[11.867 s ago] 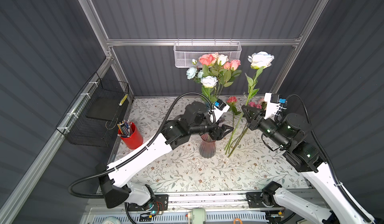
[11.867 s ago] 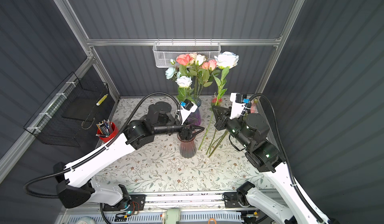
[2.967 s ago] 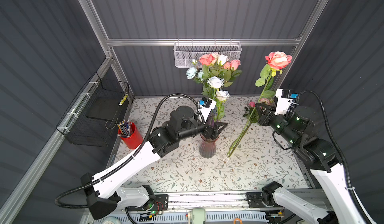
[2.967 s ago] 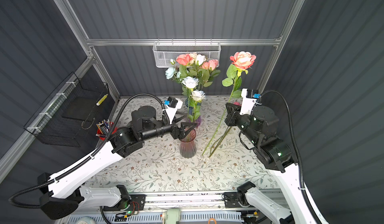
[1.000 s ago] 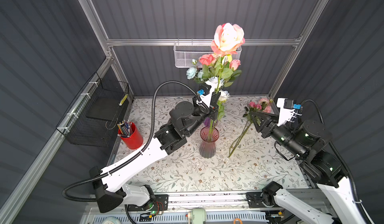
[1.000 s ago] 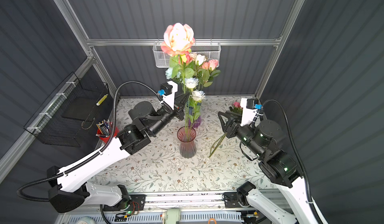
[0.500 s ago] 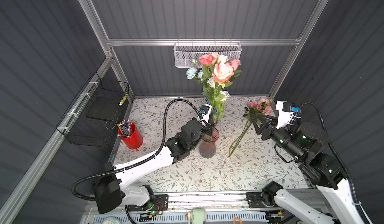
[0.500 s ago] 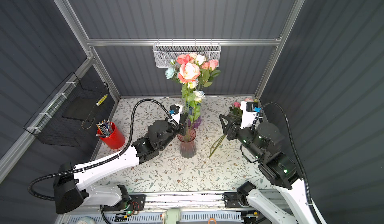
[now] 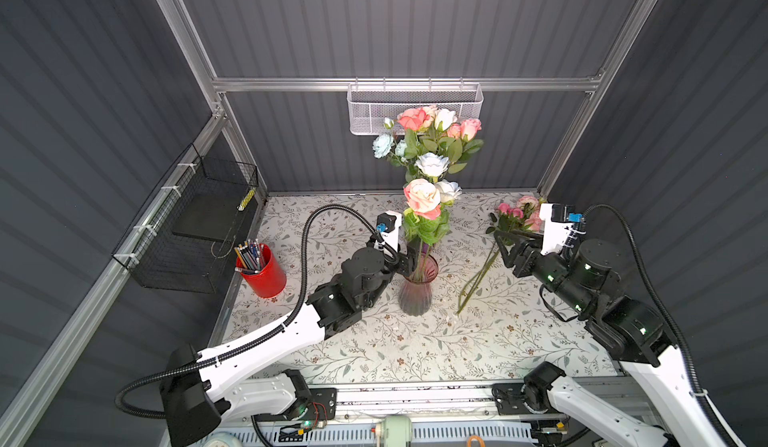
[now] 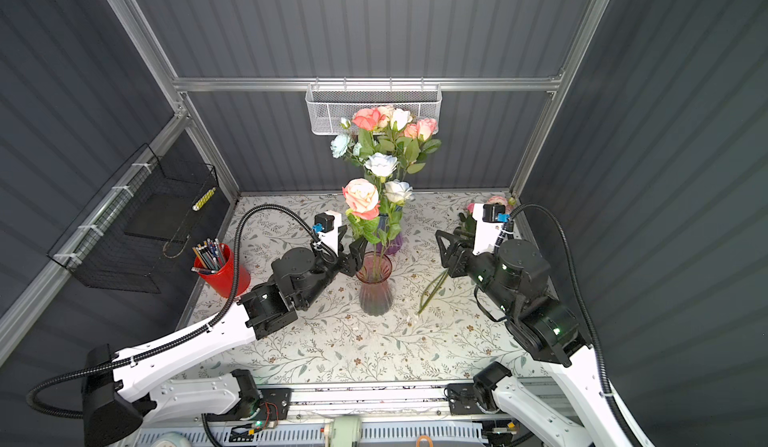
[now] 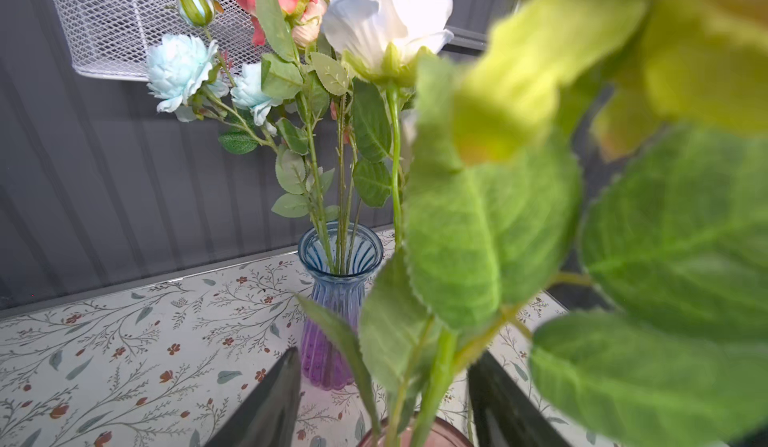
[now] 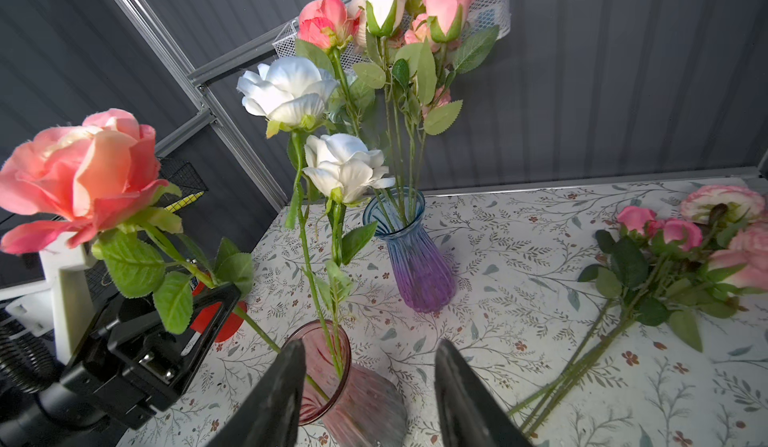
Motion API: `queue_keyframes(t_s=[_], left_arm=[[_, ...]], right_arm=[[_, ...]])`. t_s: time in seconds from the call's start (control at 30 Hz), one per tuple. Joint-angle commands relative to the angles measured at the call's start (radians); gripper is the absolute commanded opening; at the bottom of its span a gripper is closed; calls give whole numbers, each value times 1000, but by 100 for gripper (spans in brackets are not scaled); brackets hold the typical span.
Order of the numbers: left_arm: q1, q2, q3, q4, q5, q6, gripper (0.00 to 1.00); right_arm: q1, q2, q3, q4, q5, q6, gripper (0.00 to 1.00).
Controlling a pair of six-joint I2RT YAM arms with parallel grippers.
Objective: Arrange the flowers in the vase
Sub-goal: 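Lower the pink rose stem into the pink-gray vase with the left gripper, then open the left gripper and draw it back while right gripper reaches to the pink bunch, then grasp the small pink rose bunch stems with the right gripper and lift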
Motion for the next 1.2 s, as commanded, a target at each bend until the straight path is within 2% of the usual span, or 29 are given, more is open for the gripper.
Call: queue_keyframes(t_s=[0.0,0.07,0.17,0.27,0.4,0.5,0.6,0.7,0.77,0.87,1.07,1.17], left_arm=[[1,-35,-11,-92,-1,-26,81],[1,-60,-10,-167,3,-36,92],[1,-127,-23,-254,31,-48,99],[1,-214,-34,-329,86,-43,99],[1,-335,-64,-416,54,-91,99],[1,-445,-148,-454,-33,-186,99],[1,-555,-246,-513,-149,-366,99],[1,-630,-353,-525,-166,-492,99],[1,-646,-405,-522,-158,-558,99],[1,-632,-434,-515,-133,-583,99],[1,-597,-463,-450,-72,-576,99],[0,-586,-451,-470,-84,-568,99]], right_arm=[[-1,6,7,-19,44,-12,53],[-3,15,17,-28,58,-18,55],[-7,32,30,-44,93,-33,56],[-29,67,45,-64,151,-31,57],[-133,152,34,-82,138,14,56],[-259,258,8,-83,31,57,54],[-354,397,-13,-71,-43,82,49],[-414,558,-7,-53,-62,82,36],[-459,671,14,-45,-96,90,26],[-508,823,55,-33,-102,96,22],[-547,1062,193,-71,-120,98,30],[-551,1139,241,-85,-114,102,33]])
